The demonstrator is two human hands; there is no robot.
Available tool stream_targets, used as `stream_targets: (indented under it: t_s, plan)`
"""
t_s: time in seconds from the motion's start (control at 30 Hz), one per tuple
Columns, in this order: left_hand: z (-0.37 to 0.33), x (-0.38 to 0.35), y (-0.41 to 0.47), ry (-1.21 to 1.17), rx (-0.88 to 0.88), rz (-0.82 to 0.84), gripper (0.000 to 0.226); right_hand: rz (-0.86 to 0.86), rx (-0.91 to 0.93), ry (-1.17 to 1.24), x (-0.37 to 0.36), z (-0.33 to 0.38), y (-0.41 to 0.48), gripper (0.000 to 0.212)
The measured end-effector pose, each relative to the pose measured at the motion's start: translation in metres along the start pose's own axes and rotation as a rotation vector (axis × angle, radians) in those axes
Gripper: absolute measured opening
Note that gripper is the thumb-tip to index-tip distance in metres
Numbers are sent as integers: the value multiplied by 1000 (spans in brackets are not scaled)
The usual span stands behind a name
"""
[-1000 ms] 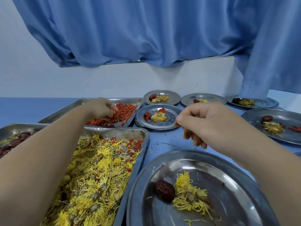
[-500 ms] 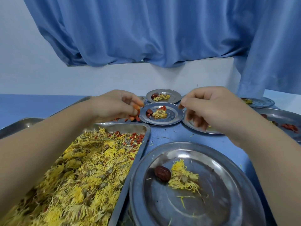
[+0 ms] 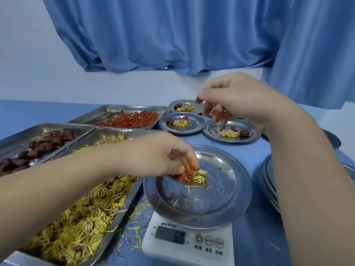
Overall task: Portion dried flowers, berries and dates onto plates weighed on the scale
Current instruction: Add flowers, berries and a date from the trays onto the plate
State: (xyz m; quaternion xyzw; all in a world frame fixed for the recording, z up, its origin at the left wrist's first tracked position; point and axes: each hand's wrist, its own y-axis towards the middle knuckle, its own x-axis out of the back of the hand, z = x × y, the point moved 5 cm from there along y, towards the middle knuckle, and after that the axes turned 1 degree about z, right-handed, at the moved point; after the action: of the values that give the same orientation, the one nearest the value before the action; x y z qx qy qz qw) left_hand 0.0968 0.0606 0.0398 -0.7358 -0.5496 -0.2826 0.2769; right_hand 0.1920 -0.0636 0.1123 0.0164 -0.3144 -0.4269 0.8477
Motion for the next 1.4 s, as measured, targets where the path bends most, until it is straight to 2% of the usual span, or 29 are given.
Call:
stream_targets:
  t_s: [0.2, 0.33, 0.53, 0.77, 1.0, 1.23, 1.4]
  plan:
    - [-16, -3, -6, 128, 6, -93, 29, -196, 13, -178, 3, 16, -23, 21]
    - [-15, -4, -8, 159, 9, -140, 25, -164, 33, -331, -14, 7, -57, 22]
    - [-7, -7, -15, 36, 42, -161, 19, -212, -19, -478, -31, -31, -122, 20]
    - [-3, -13, -17, -150, 46, -189, 23, -269, 68, -535, -45, -54, -165, 13]
    - [9, -20, -18, -337, 28, -355, 32, -254, 102, -530, -52, -56, -165, 13]
    - [18, -25, -25, -346, -39, -432, 36, -296, 129, -522, -50, -58, -166, 10]
    - [29, -28, -30, -411, -58, -421, 40, -334, 122, -511, -49, -62, -166, 9]
